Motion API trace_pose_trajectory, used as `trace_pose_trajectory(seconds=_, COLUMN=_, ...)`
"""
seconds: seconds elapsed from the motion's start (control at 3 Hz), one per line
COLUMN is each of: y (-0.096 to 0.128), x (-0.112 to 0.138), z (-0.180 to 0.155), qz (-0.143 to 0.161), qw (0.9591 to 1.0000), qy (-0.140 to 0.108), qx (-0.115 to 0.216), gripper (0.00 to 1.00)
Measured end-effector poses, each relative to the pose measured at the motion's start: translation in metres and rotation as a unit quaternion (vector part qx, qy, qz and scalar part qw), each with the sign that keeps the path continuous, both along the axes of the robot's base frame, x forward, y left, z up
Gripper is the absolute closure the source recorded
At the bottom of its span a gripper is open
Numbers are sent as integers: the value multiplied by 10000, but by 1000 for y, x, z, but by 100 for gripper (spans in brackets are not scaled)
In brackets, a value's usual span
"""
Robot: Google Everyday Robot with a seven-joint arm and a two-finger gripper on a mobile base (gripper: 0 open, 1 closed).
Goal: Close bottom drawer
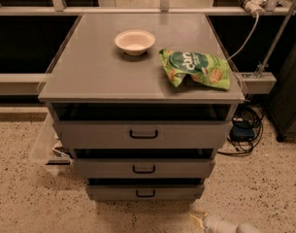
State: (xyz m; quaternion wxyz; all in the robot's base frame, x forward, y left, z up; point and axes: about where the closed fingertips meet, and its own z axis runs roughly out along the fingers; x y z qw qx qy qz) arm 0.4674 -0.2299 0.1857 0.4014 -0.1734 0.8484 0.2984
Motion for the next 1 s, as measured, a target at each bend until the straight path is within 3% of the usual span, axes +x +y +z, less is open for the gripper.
trace_pose_trajectory(seconds=0.33, y=0, x=0, z=0, qz=0, qw=10000, qy=0, qx=0, gripper=14)
trace_pose_trajectory(seconds=0.67, y=0, x=0, z=0, qz=1, qw=10000, qy=0, qx=1, gripper=0)
trace_pose_trajectory(seconds=1.0, y=0, x=0, z=0, qz=1, qw=10000, qy=0, qx=1, gripper=0)
